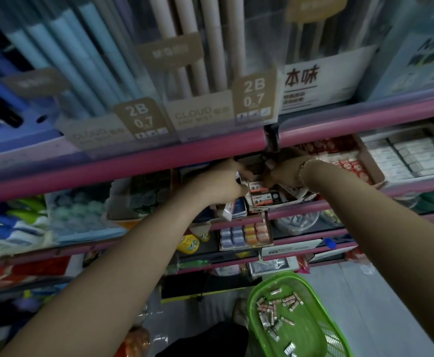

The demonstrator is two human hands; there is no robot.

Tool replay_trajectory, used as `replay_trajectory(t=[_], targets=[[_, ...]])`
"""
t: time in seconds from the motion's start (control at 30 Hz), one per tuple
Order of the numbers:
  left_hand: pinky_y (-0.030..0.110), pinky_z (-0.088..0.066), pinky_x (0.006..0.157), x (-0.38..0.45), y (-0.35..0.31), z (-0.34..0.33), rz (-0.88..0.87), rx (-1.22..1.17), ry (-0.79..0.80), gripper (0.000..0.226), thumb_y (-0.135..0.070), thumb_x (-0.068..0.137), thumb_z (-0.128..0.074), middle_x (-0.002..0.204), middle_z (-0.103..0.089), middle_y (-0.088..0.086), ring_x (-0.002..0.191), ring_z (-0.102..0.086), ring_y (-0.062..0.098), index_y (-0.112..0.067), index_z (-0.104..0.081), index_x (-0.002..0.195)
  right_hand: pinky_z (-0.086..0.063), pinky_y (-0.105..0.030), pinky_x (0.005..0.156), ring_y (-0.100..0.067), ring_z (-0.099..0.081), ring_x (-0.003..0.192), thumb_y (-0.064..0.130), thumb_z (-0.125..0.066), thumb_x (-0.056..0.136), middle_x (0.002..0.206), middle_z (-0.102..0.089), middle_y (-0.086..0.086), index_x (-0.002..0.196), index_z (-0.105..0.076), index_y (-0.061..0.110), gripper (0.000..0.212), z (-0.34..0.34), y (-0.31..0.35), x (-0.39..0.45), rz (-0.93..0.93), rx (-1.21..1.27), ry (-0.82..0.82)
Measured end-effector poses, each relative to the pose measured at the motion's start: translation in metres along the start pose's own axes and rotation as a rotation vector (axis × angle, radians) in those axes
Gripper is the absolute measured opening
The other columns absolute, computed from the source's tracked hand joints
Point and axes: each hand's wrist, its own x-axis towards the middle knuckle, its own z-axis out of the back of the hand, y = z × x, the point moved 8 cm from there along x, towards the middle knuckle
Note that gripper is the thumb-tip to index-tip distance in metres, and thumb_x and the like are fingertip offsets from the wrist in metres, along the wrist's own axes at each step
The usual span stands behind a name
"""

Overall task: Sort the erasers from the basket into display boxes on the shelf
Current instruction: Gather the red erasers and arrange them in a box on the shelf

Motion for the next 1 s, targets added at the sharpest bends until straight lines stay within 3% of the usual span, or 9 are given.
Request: replay_trajectory(t=[0.17, 0.27, 0.33, 0.4, 0.43, 0.53, 0.67, 0.87, 1.0], targets=[[0.017, -0.038, 0.049, 0.002, -0.001, -0.003, -0.016, 0.055, 0.116, 0.020, -0.017, 0.095, -0.053, 0.091, -0.061, 0.001, 0.057, -0.049, 0.005, -0.013, -0.069, 0.108, -0.042, -0.025, 0.081, -0.024, -0.054, 0.099, 0.034, -0.068, 0.076, 0.117, -0.058, -0.008, 0.114, -0.056, 0.014, 0.044, -0.007, 0.005, 0.005, 0.046, -0.155, 0.014], [0.027, -0.040, 0.062, 0.004, 0.000, -0.002, -0.018, 0.024, 0.106, 0.012, -0.021, 0.093, -0.057, 0.090, -0.060, 0.007, 0.072, -0.053, 0.018, -0.015, -0.067, 0.095, -0.039, -0.022, 0.089, -0.018, -0.052, 0.104, 0.031, -0.068, 0.080, 0.123, -0.058, -0.005, 0.118, -0.058, 0.018, 0.041, 0.002, 0.009, -0.003, 0.112, -0.070, -0.022], [0.034, -0.045, 0.067, 0.005, 0.003, 0.002, 0.002, -0.097, 0.029, 0.016, -0.029, 0.091, -0.059, 0.088, -0.061, 0.009, 0.077, -0.058, 0.024, -0.014, -0.061, 0.085, -0.038, -0.019, 0.096, -0.010, -0.055, 0.112, 0.026, -0.069, 0.083, 0.121, -0.062, -0.003, 0.123, -0.057, 0.015, 0.044, 0.021, 0.009, -0.012, 0.175, 0.238, -0.180], [0.032, -0.051, 0.073, 0.002, 0.003, 0.005, 0.031, -0.254, -0.047, 0.028, -0.042, 0.085, -0.065, 0.102, -0.067, 0.008, 0.093, -0.063, 0.021, -0.016, -0.064, 0.097, -0.050, -0.012, 0.068, 0.005, -0.064, 0.073, 0.021, -0.070, 0.082, 0.086, -0.067, 0.003, 0.108, -0.061, 0.012, 0.028, 0.034, -0.005, -0.022, 0.137, 0.753, -0.322], [0.024, -0.051, 0.071, -0.002, 0.000, 0.004, 0.024, -0.328, -0.056, 0.037, -0.049, 0.081, -0.067, 0.106, -0.067, 0.004, 0.099, -0.062, 0.016, -0.019, -0.065, 0.103, -0.048, -0.016, 0.052, 0.001, -0.061, 0.054, 0.021, -0.069, 0.083, 0.068, -0.064, 0.006, 0.096, -0.060, 0.015, 0.017, 0.031, -0.015, -0.024, 0.068, 0.962, -0.334], [0.015, -0.043, 0.076, -0.013, -0.019, -0.004, -0.051, -0.489, -0.061, 0.035, -0.056, 0.075, -0.069, 0.097, -0.068, -0.011, 0.098, -0.058, 0.003, -0.025, -0.071, 0.093, -0.045, -0.022, 0.042, -0.013, -0.056, 0.044, 0.032, -0.061, 0.087, 0.055, -0.062, 0.004, 0.100, -0.057, 0.015, 0.022, 0.009, -0.028, -0.027, -0.087, 1.239, -0.207], [0.025, -0.045, 0.074, -0.019, -0.030, -0.012, -0.044, -0.553, -0.098, 0.032, -0.042, 0.080, -0.071, 0.088, -0.070, 0.004, 0.088, -0.064, 0.016, -0.012, -0.068, 0.090, -0.042, -0.025, 0.047, -0.022, -0.055, 0.060, 0.041, -0.059, 0.085, 0.079, -0.063, -0.009, 0.098, -0.064, 0.009, 0.035, -0.002, -0.026, -0.033, -0.074, 1.284, -0.158], [0.019, -0.047, 0.048, -0.021, -0.020, -0.017, 0.069, -0.813, 0.088, 0.009, -0.025, 0.083, -0.072, 0.070, -0.068, -0.004, 0.053, -0.060, 0.008, -0.019, -0.066, 0.087, -0.038, -0.019, 0.041, -0.011, -0.054, 0.044, 0.017, -0.070, 0.079, 0.058, -0.066, -0.003, 0.090, -0.064, 0.000, 0.020, 0.022, -0.038, -0.053, 0.020, 1.226, -0.138], [0.023, -0.049, 0.066, -0.005, -0.015, -0.009, 0.079, -0.540, 0.028, 0.030, -0.036, 0.079, -0.075, 0.102, -0.066, 0.000, 0.088, -0.063, 0.015, -0.017, -0.068, 0.102, -0.041, -0.021, 0.045, -0.018, -0.066, 0.058, 0.011, -0.073, 0.077, 0.071, -0.073, -0.009, 0.089, -0.067, 0.002, 0.017, 0.040, -0.039, -0.057, 0.077, 0.923, -0.107]])
